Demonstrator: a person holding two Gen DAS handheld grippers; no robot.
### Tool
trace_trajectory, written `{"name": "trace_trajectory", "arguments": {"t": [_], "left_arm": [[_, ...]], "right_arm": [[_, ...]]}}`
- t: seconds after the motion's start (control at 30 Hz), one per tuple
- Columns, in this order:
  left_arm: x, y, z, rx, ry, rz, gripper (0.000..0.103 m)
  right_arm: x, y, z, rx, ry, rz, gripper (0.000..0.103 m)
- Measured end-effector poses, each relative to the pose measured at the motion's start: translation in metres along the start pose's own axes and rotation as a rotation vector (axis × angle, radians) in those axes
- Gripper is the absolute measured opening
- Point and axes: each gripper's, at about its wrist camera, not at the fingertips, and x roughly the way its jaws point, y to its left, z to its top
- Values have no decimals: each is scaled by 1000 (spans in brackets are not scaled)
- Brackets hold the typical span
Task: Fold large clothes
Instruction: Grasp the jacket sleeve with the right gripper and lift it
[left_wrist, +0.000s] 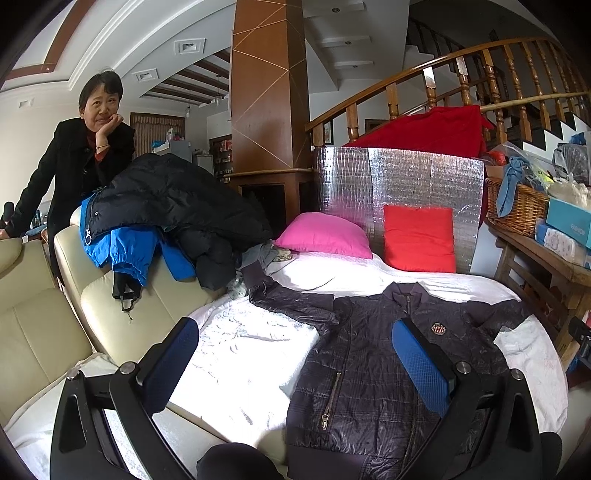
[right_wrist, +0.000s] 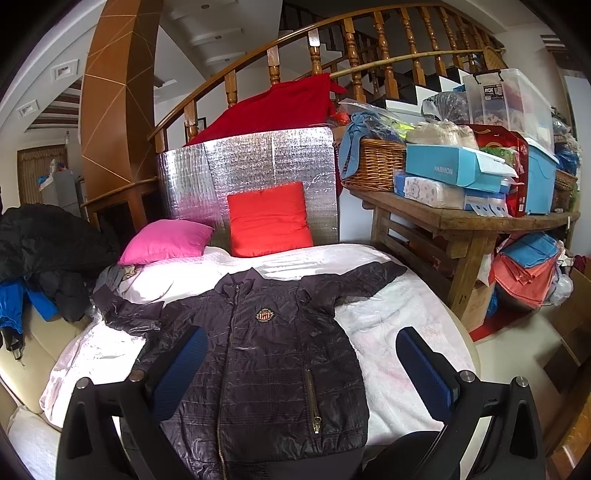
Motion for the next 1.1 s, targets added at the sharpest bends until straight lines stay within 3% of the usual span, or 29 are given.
{"name": "trace_trajectory", "arguments": {"t": [0.17,0.33,0.47,0.63,0.8,0.9,0.97,1.03,1.1], "left_arm": [[30,-8,0,-4,49,-56,103],[124,-35,-18,1,210,-98,103],[221,-64,-52,0,369,-104,103],[315,-98,-86,-21,484,-109,103],[366,-124,-86,-63,471,-73,103],[381,-137,-92,-30,429,-52,103],[395,-143,-104,-14,485,-33,103],[406,-143,-109,-43,541,-76,103],[408,-147,-105,-17,515,-59,103]], "right_arm": [[21,-24,3,26,9,48,103],[69,-90,8,151,42,108,103],[134,-158,0,287,120,174,103],[219,-226,-15,523,166,247,103],[316,-254,-11,660,191,308,102],[384,-268,-6,709,241,287,82],[428,-279,-7,753,290,274,65],[467,-292,-7,782,322,232,63],[499,-306,-9,807,326,191,63]]}}
